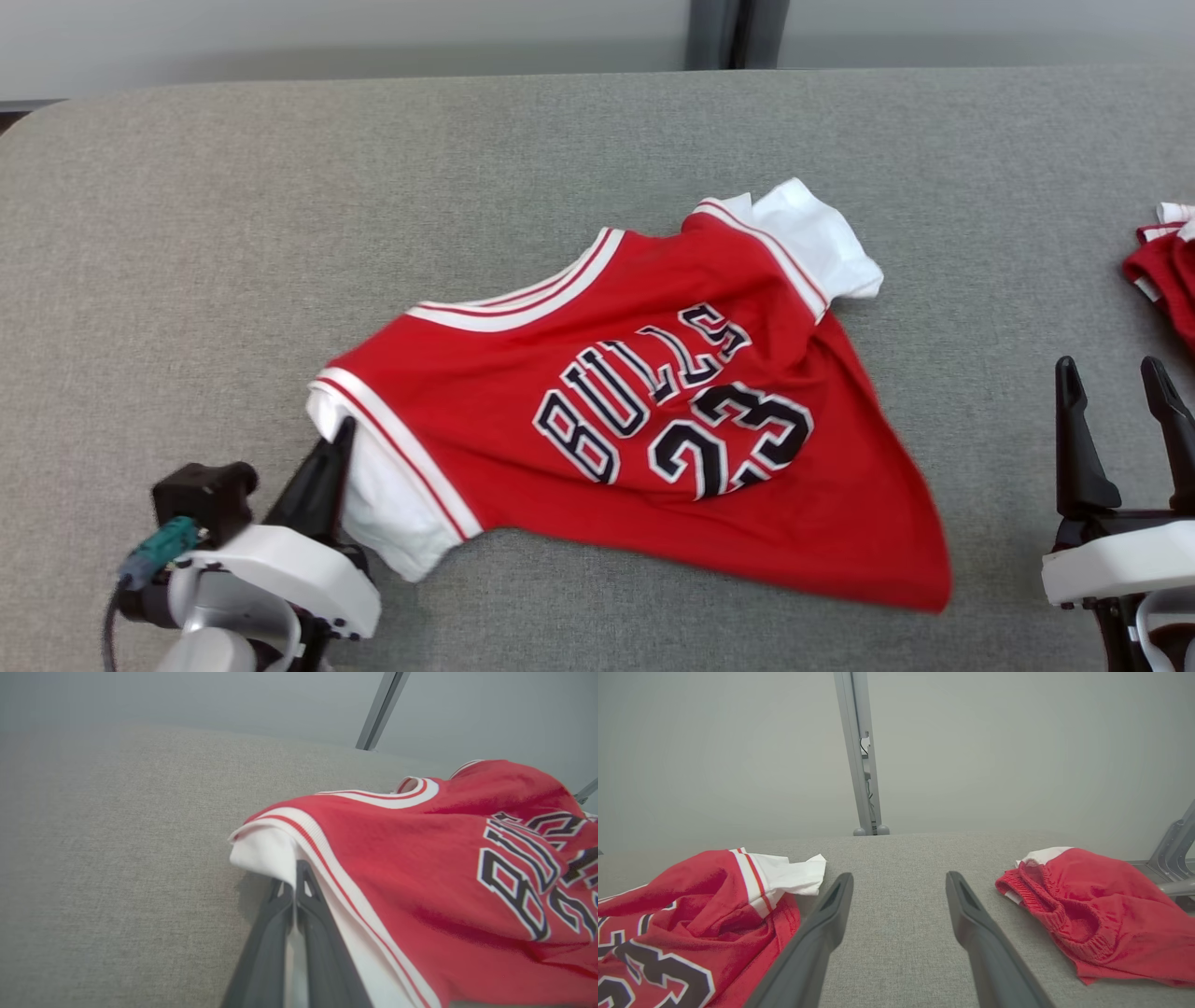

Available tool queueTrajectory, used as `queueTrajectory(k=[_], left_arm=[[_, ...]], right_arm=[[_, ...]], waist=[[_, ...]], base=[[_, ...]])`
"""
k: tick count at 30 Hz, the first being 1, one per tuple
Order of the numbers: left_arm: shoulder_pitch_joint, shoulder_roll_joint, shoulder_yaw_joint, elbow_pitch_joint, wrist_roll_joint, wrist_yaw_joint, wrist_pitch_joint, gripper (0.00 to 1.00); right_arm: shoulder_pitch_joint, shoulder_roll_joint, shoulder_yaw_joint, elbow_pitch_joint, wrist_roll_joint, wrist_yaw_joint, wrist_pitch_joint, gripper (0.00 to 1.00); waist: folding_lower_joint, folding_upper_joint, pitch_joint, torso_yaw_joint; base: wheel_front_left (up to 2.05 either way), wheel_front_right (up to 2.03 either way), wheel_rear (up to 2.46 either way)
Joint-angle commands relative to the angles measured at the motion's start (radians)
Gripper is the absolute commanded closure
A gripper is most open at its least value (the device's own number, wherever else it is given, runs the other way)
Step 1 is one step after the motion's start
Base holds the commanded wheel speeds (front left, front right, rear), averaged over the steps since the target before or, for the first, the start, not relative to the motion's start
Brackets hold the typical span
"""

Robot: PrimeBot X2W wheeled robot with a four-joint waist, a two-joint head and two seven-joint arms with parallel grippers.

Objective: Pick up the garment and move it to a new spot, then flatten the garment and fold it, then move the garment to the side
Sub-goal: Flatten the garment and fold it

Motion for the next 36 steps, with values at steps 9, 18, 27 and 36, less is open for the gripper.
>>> queueTrajectory(k=[9, 18, 27, 36], left_arm=[[-0.024, 0.047, 0.047, -0.005, -0.018, 0.021, 0.026, 0.72], [-0.027, 0.006, 0.087, 0.048, -0.018, 0.007, -0.147, 0.0], [0.015, 0.007, 0.137, -0.035, 0.091, 0.003, -0.225, 0.0], [0.146, 0.041, 0.147, -0.102, 0.133, 0.013, -0.226, 0.0]], right_arm=[[-0.026, -0.004, 0.012, 0.007, 0.004, 0.0, 0.004, 0.0], [-0.003, -0.004, 0.025, 0.02, 0.008, 0.0, -0.008, 0.0], [0.032, -0.004, 0.064, 0.006, -0.018, 0.0, 0.01, 0.0], [0.092, -0.004, 0.087, -0.002, -0.014, 0.0, 0.026, 0.0]], waist=[[0.0, -0.0001, -0.003, -0.002], [0.0, -0.0001, -0.042, -0.019], [0.0, -0.0001, -0.12, 0.005], [0.0, -0.0001, -0.177, 0.014]], base=[[0.0, 0.0, 0.0], [0.0, 0.0, 0.0], [0.0, 0.0, 0.0], [0.0, 0.0, 0.0]])
